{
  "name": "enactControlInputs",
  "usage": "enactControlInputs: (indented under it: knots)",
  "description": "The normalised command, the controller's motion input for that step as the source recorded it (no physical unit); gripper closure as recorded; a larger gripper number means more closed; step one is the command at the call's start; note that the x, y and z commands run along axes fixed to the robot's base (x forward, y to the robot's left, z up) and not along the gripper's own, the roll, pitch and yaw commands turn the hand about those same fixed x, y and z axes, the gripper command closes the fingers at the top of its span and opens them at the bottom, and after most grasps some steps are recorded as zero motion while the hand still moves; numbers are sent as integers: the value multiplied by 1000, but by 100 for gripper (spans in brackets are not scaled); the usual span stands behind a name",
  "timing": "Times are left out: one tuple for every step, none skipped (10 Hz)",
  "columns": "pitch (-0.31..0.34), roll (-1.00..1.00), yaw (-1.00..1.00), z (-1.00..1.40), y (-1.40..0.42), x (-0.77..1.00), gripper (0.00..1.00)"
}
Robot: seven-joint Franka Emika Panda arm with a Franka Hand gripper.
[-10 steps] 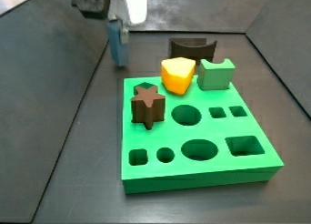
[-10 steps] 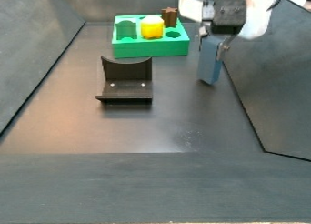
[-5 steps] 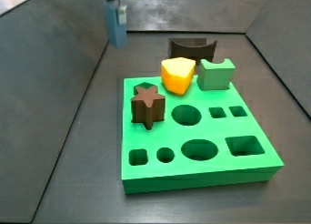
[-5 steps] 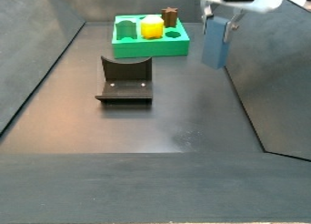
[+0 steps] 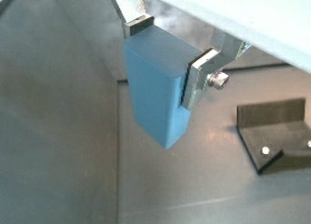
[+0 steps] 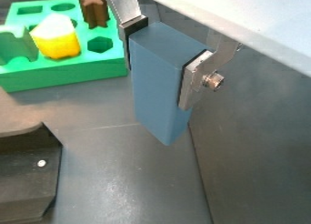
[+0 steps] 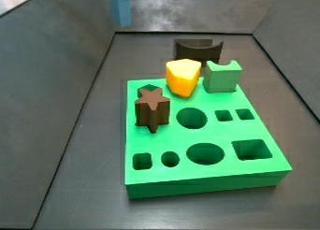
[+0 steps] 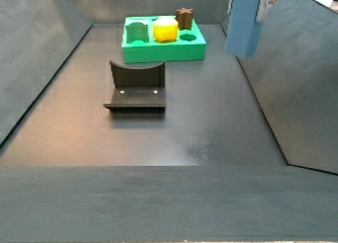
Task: Pick up the rectangle object. Move up. Move to above the board. Insert the rectangle object.
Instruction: Move to above the board.
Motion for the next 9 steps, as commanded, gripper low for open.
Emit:
enactControlInputs:
  knots:
    - [75, -134, -29, 1000, 221, 24, 100]
    - [73, -126, -31, 1000, 199, 23, 100]
    - [71, -121, -33, 1000, 188, 23, 100]
    - [72, -113, -35, 1000, 166, 24, 100]
    - [72, -110, -35, 1000, 158, 21, 100]
    - [73, -100, -35, 887, 114, 15, 100]
    - [71, -97, -35, 779, 91, 14, 100]
    - [72, -93, -38, 561, 61, 10, 100]
    - [72, -92, -39, 452, 51, 7, 100]
